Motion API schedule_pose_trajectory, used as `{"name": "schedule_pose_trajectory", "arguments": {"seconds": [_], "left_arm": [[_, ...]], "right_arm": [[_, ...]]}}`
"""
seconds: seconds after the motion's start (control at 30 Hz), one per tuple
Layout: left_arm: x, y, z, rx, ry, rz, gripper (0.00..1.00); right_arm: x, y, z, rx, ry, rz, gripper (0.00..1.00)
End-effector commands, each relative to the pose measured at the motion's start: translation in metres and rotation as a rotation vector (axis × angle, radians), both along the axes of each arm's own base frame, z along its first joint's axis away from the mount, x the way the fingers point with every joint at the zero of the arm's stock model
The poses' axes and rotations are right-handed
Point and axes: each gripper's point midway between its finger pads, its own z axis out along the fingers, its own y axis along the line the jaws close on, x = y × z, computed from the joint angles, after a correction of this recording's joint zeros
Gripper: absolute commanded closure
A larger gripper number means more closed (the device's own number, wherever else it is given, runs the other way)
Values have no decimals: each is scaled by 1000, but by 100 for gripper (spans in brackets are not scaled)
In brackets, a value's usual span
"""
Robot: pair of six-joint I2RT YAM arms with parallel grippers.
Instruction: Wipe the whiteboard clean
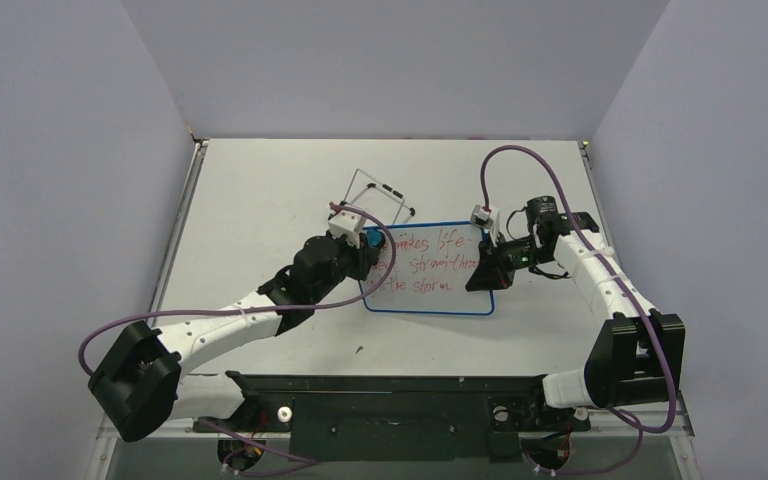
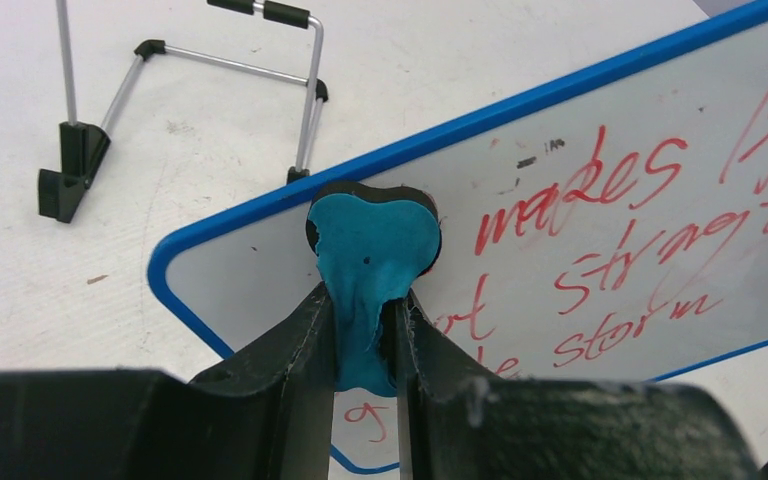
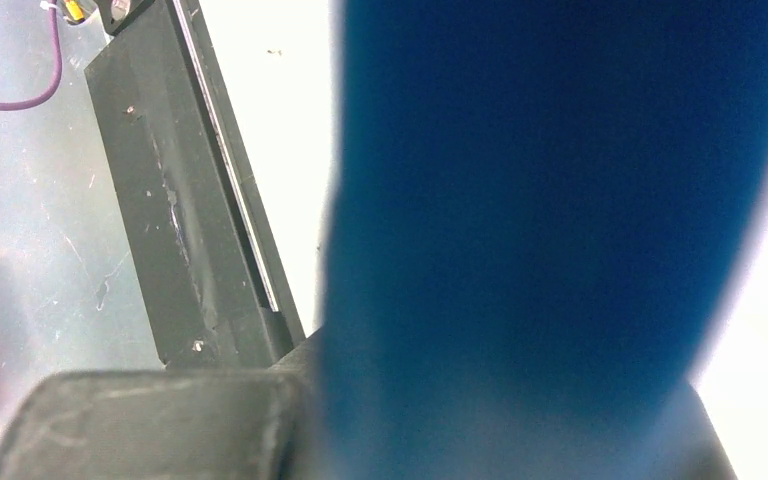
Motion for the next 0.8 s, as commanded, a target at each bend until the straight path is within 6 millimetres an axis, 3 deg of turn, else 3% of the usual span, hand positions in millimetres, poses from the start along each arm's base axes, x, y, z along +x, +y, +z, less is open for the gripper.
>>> {"name": "schedule_pose_trajectory", "arguments": {"seconds": [0.0,0.17,0.2,0.43,0.63,0.77], "left_arm": [[-10,-7,5,-53,-12,-17,100],[-2,-9,6,-32,-19,-4,100],[3,-10,15,-34,-34,9,100],[29,12,34,14,-62,201,100],[20,12,7,61,-19,190,100],[5,0,-13,78,16,160,100]], "right_arm": [[0,8,13,34,-54,51,100],[-1,8,14,35,-56,52,100],[-1,8,14,35,-57,53,100],[-1,7,15,35,-62,51,100],[-1,8,15,37,-58,55,100],[-1,7,14,34,-56,56,100]]}}
